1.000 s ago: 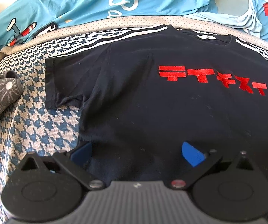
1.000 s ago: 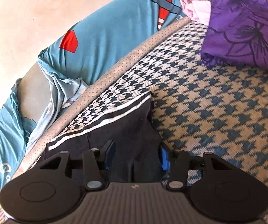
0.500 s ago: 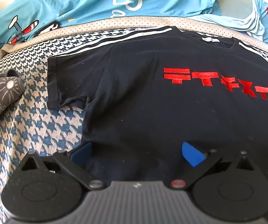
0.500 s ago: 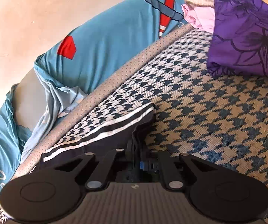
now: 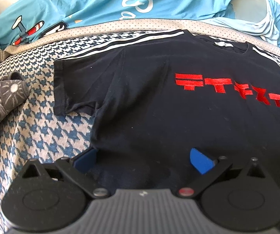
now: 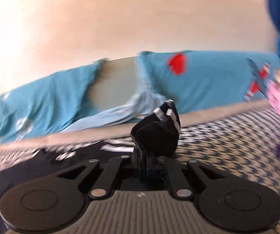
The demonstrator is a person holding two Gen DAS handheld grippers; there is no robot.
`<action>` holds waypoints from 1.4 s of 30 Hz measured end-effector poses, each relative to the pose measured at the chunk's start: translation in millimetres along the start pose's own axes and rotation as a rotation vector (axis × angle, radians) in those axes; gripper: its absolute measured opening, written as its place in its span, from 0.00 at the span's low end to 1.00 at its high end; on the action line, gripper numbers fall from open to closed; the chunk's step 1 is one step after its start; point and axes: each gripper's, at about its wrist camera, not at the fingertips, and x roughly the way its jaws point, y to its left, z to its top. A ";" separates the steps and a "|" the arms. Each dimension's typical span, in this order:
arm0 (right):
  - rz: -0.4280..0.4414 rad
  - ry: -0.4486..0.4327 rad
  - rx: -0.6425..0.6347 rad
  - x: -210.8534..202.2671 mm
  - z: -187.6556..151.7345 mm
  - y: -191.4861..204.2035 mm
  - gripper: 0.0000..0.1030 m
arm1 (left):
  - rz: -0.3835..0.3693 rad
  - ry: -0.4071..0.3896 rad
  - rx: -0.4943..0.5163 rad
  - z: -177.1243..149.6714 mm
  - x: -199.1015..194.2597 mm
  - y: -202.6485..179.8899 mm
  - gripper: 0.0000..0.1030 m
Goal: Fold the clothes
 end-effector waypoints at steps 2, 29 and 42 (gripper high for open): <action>0.045 0.026 -0.046 5.1 -5.9 13.0 0.07 | -0.003 0.000 -0.004 0.2 0.0 1.3 1.00; 0.230 0.209 0.112 9.6 -22.6 -31.2 0.25 | 0.025 -0.009 -0.082 14.8 -3.2 21.1 1.00; 0.145 0.322 -0.064 4.0 -53.5 -10.1 0.29 | 0.068 -0.024 -0.128 20.8 -8.6 45.2 1.00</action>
